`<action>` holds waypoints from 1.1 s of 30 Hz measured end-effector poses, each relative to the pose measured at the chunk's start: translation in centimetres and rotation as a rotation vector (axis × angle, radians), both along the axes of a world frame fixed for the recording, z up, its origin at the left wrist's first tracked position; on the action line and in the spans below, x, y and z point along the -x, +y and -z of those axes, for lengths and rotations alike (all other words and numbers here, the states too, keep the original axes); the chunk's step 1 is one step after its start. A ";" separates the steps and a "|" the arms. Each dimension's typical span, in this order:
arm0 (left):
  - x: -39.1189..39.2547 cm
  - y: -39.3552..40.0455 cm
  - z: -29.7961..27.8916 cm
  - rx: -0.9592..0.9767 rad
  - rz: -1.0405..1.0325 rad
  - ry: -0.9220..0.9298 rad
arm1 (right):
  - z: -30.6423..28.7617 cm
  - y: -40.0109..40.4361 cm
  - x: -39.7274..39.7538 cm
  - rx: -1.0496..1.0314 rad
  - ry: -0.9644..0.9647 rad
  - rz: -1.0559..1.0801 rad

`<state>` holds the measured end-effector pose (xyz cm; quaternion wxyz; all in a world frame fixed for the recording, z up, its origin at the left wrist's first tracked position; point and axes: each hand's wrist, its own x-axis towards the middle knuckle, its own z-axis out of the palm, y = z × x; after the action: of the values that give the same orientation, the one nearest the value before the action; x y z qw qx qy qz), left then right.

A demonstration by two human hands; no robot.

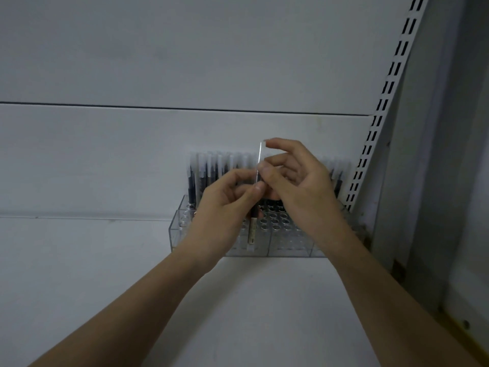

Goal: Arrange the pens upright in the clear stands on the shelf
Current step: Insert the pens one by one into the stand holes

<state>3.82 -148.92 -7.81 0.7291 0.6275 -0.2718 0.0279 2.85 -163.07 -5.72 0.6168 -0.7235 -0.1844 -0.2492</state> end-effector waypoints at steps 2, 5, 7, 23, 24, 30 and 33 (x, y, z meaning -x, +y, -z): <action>0.0 0.0 0.0 -0.005 -0.004 0.003 | 0.1 0.0 -0.1 0.017 -0.012 0.021; -0.1 0.0 0.0 -0.007 -0.006 0.001 | 0.0 0.0 -0.1 -0.013 -0.020 0.019; -0.1 0.0 0.1 -0.037 -0.017 -0.018 | -0.1 -0.1 -0.1 -0.005 -0.030 0.030; -0.6 0.3 2.3 -1.342 -0.356 -0.655 | -1.1 -3.9 -0.5 -0.092 -0.210 0.531; -0.7 0.2 2.3 -1.350 -0.357 -0.664 | -1.1 -4.1 -0.5 -0.089 -0.210 0.542; -0.9 0.2 2.6 -1.342 -0.374 -0.686 | -0.8 -4.3 -0.8 -0.034 -0.174 0.566; -1.0 0.2 2.8 -1.323 -0.381 -0.695 | -0.3 -4.6 -1.3 0.117 -0.058 0.538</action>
<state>4.84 -148.71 -10.61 0.0578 0.9240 -0.3324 0.1802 4.15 -167.65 -5.41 0.4800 -0.7735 -0.0170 -0.4136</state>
